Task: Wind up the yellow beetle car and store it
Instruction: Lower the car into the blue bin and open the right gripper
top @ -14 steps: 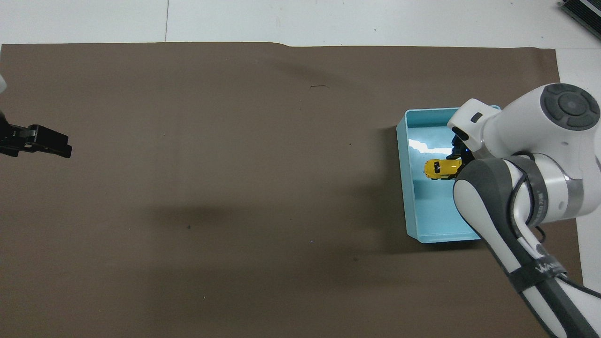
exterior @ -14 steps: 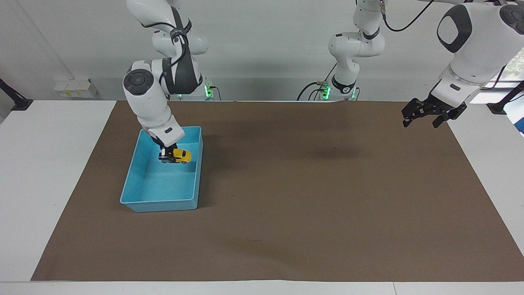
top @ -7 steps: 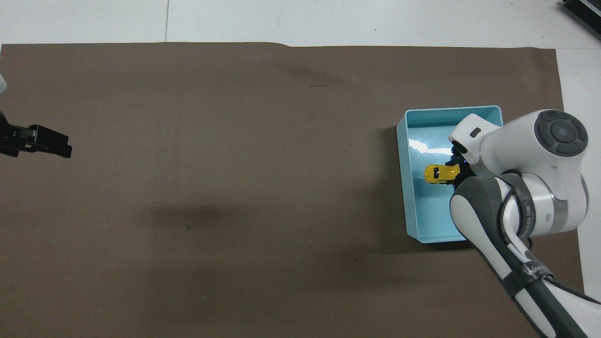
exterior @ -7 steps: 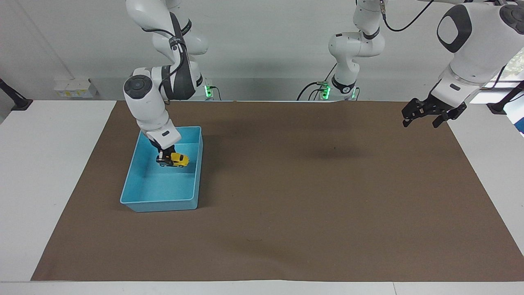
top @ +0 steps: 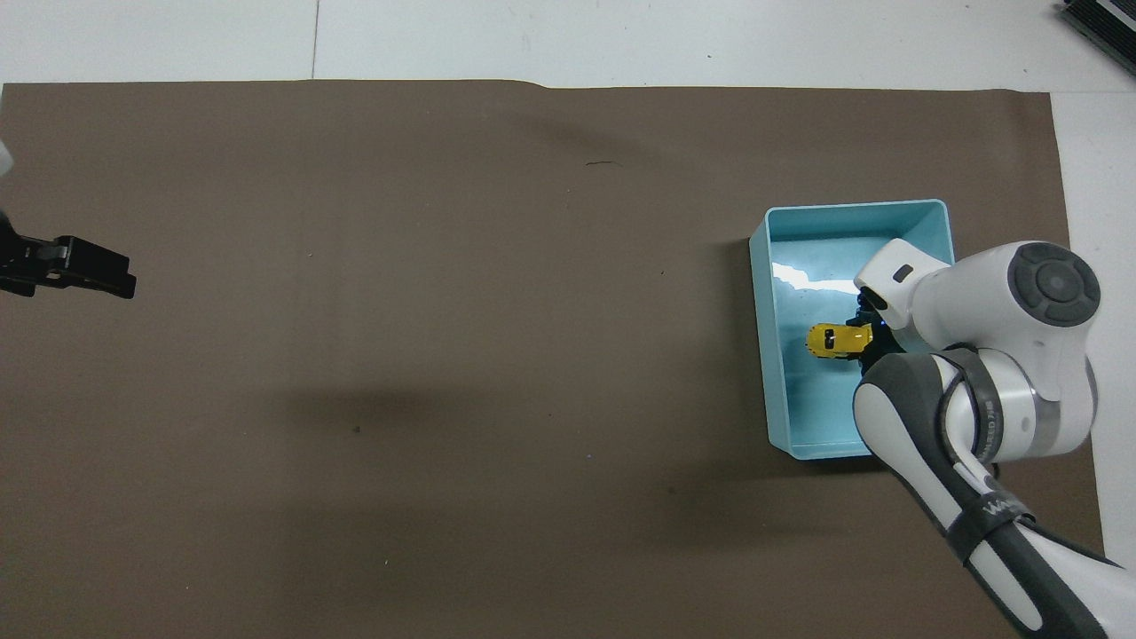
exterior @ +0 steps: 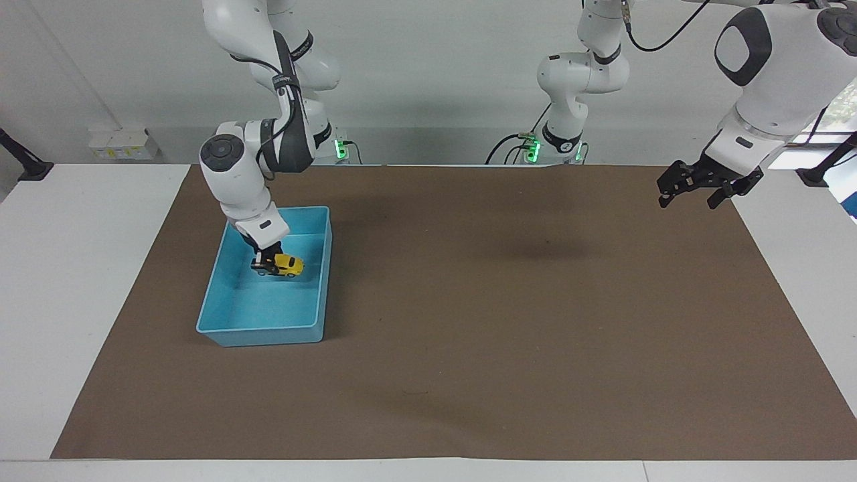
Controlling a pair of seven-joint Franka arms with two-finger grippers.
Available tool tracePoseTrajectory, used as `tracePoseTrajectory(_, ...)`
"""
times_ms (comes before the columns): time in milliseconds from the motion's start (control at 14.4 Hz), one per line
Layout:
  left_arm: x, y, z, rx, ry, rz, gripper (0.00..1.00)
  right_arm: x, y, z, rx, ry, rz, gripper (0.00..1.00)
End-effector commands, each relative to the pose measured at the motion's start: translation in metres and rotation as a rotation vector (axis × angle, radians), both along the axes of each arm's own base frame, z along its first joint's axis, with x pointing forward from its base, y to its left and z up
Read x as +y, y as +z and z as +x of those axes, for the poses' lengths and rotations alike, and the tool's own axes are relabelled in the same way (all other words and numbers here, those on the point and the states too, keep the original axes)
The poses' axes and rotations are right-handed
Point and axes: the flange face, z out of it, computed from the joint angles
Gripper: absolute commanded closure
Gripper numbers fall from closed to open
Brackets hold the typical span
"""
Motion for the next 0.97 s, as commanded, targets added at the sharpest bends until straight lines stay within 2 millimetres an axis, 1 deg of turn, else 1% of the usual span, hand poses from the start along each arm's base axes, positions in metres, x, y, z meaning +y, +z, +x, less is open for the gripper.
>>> tracePoseTrajectory(0, 0.003, 0.004, -0.005, 0.001, -0.002, 0.014, 0.0, -0.003, -0.01, -0.002, -0.005, 0.037, -0.002, 0.95)
tracePoseTrajectory(139, 0.003, 0.004, -0.005, 0.001, -0.002, 0.014, 0.0, -0.003, -0.013, -0.001, -0.008, 0.042, -0.001, 0.94)
tracePoseTrajectory(208, 0.003, 0.003, -0.005, 0.003, -0.002, 0.014, 0.0, -0.003, -0.014, -0.001, -0.007, 0.043, -0.002, 0.92)
tracePoseTrajectory(277, 0.003, 0.003, -0.005, 0.003, -0.002, 0.014, 0.0, -0.001, -0.014, 0.0, -0.008, 0.049, -0.005, 0.84)
tracePoseTrajectory(347, 0.003, 0.003, -0.005, 0.003, -0.002, 0.014, 0.0, -0.001, -0.014, 0.0, -0.008, 0.046, -0.005, 0.65)
tracePoseTrajectory(416, 0.003, 0.003, -0.005, 0.003, -0.002, 0.014, 0.0, 0.0, -0.014, 0.0, -0.007, 0.037, -0.005, 0.25)
tracePoseTrajectory(485, 0.003, 0.003, -0.005, 0.003, -0.002, 0.014, 0.0, 0.0, -0.013, 0.001, -0.007, 0.035, -0.005, 0.0)
tracePoseTrajectory(554, 0.003, 0.003, -0.005, 0.003, -0.002, 0.014, 0.0, 0.0, -0.014, 0.001, -0.003, 0.035, -0.005, 0.0)
tracePoseTrajectory(693, 0.003, 0.004, -0.005, 0.001, -0.002, 0.014, 0.0, 0.0, -0.009, 0.004, -0.003, 0.029, -0.003, 0.0)
tracePoseTrajectory(832, 0.002, 0.003, -0.005, 0.003, -0.003, 0.014, 0.0, 0.006, 0.01, 0.012, -0.011, 0.012, 0.006, 0.0)
tracePoseTrajectory(901, 0.002, 0.003, -0.005, 0.001, -0.003, 0.014, 0.0, 0.007, 0.024, 0.016, 0.008, -0.011, 0.007, 0.0)
